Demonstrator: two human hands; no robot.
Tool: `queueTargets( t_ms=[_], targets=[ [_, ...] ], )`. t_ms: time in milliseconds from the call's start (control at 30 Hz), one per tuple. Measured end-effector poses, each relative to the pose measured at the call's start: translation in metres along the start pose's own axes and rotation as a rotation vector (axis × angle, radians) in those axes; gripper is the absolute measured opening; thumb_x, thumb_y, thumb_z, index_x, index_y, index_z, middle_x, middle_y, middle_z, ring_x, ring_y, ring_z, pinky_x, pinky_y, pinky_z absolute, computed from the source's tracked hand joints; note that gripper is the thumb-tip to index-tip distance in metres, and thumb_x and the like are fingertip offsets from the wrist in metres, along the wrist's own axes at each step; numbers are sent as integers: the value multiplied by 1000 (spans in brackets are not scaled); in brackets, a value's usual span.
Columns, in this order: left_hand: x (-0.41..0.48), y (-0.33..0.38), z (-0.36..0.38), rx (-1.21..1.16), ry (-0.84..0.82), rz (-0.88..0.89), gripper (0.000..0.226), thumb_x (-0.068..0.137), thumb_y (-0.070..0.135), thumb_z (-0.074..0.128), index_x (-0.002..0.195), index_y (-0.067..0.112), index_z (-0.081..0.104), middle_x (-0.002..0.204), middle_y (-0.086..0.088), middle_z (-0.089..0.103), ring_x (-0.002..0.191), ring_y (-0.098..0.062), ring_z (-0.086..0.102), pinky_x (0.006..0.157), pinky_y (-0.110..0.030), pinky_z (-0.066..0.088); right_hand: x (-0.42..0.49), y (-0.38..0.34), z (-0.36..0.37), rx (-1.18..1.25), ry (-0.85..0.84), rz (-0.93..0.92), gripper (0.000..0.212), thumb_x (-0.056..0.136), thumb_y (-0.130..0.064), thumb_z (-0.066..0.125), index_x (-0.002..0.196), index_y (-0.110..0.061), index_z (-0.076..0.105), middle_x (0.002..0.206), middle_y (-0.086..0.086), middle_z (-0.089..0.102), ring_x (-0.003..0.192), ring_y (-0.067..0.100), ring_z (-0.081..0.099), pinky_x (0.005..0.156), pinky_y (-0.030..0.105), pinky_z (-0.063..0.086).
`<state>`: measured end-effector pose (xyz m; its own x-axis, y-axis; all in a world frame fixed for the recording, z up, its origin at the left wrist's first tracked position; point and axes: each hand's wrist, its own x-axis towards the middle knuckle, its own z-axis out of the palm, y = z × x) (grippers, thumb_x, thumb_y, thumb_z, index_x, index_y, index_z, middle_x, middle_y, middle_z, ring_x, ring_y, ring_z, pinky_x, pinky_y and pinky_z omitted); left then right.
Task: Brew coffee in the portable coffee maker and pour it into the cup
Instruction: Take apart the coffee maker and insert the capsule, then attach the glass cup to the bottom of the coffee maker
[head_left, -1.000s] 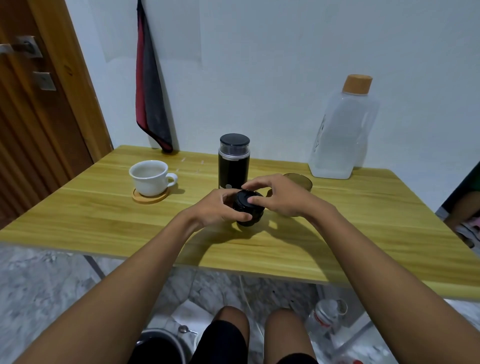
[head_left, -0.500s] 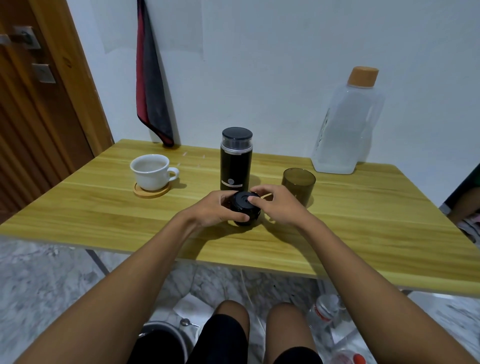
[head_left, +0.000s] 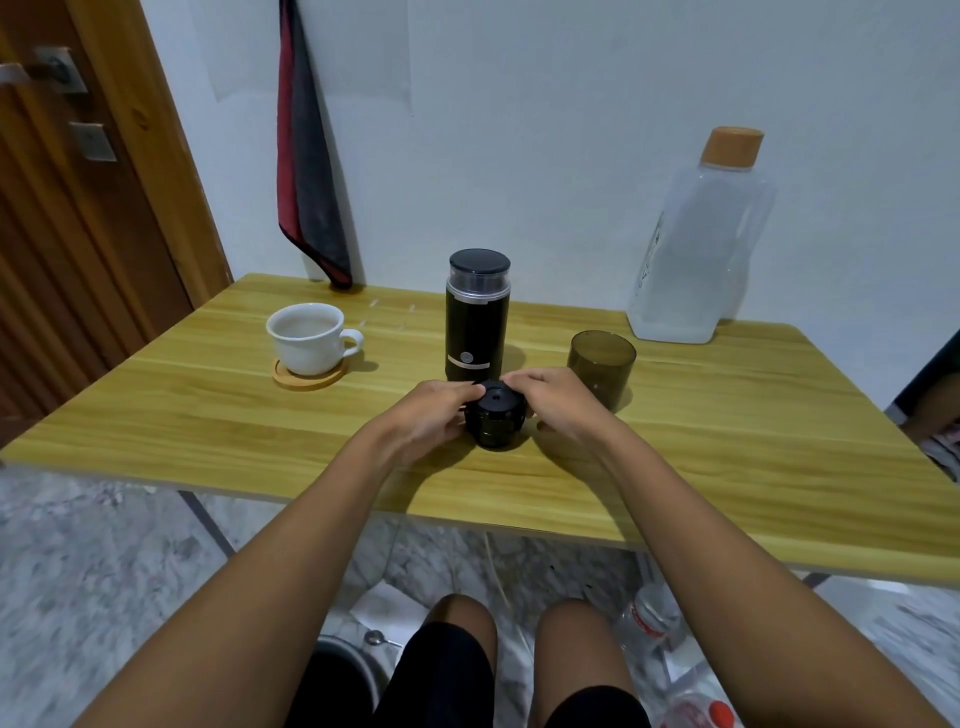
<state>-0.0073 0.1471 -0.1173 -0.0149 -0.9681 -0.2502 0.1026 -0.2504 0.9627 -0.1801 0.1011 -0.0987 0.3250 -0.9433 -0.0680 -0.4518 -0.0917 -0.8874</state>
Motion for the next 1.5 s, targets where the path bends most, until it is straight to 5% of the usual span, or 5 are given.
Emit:
queueTargets(
  t_ms=[700, 833, 967, 1167, 1500],
  targets=[
    [-2, -7, 17, 43, 162, 55, 31, 105, 18, 52, 126, 1, 68, 118, -16, 72, 110, -28, 69, 100, -36, 54, -15, 19, 7, 90, -26, -102, 32, 101, -28, 54, 131, -23, 62, 125, -1, 65, 108, 7, 61, 83, 16, 46],
    [-3, -7, 15, 226, 204, 78, 31, 104, 28, 53, 120, 11, 74, 84, -1, 70, 72, -16, 58, 72, -29, 48, -18, 16, 2, -3, -74, -89, 42, 100, -34, 52, 140, -25, 56, 128, -4, 61, 113, 8, 56, 76, 14, 38],
    [-2, -5, 10, 321, 237, 159, 36, 100, 25, 60, 133, 9, 66, 120, -5, 71, 112, -19, 65, 100, -33, 51, -21, 21, 4, -119, -155, -129, 72, 82, -42, 76, 145, -25, 44, 129, -6, 57, 116, 11, 55, 82, 17, 42],
    [7, 12, -8, 454, 551, 415, 53, 92, 45, 68, 135, 18, 56, 112, 2, 62, 100, -15, 61, 79, -27, 52, -19, 23, 11, -208, 11, -203, 82, 66, -53, 86, 135, -25, 49, 120, -14, 59, 107, 6, 56, 82, 19, 44],
    [62, 27, -16, 437, 263, 281, 99, 67, 35, 94, 148, 14, 40, 137, -6, 58, 124, -23, 58, 96, -33, 49, -18, 20, -1, -84, 70, -201, 75, 66, -49, 84, 128, -33, 45, 120, -10, 57, 105, 7, 57, 82, 22, 50]
  ],
)
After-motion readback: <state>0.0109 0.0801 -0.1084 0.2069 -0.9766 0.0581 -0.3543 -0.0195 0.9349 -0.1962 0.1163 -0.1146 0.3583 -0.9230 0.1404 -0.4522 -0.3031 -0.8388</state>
